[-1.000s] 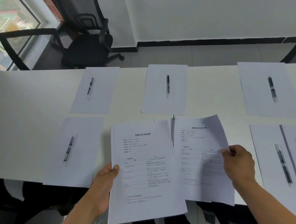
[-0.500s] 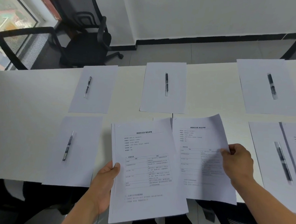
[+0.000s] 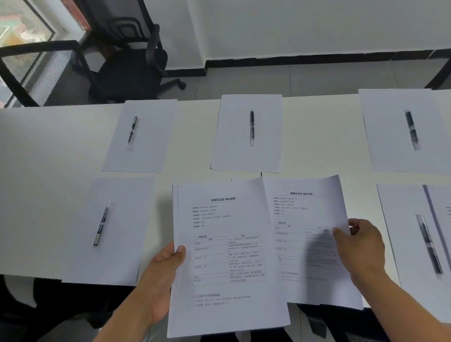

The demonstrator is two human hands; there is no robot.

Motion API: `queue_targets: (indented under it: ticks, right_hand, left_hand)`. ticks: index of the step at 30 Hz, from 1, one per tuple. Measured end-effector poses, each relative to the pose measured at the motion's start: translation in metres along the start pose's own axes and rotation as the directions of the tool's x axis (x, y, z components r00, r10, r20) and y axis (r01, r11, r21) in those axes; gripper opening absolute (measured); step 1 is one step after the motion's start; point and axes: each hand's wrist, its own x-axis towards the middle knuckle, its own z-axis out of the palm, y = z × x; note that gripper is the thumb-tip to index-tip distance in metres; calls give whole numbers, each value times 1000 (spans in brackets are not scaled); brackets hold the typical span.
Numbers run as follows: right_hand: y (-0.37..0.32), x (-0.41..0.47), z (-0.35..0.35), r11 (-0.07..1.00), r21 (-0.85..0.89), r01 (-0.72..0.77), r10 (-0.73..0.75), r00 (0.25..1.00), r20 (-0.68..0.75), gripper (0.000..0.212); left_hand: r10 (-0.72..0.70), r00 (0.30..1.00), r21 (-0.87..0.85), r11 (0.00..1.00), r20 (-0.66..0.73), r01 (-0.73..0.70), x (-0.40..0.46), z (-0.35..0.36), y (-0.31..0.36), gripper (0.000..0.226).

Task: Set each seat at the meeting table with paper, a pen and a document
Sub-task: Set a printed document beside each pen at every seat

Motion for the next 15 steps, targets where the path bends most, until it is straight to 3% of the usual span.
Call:
queue_targets:
  ticks: [3,6,11,15]
  right_hand:
    - [0,-4,-1,996,-85,-11,10,1000,-16,49]
    - [-4,-15,1,992,-120,25,-26,1000,-2,47]
    - [-30,-44,-2,991,104,86,-108,967,229,13]
    - [-56,-69,-2,974,208,88,-162,913,375,27]
  left_hand:
    - [9,1000,3,1000,8,-9,-1,3,2,33]
    - [20,1000,8,1000,21,-20,-3,7,6,33]
    - [44,999,-3,999,21,-44,-11,12,11,32]
    - [90,995,-19,996,43,-90,-26,15,20,32]
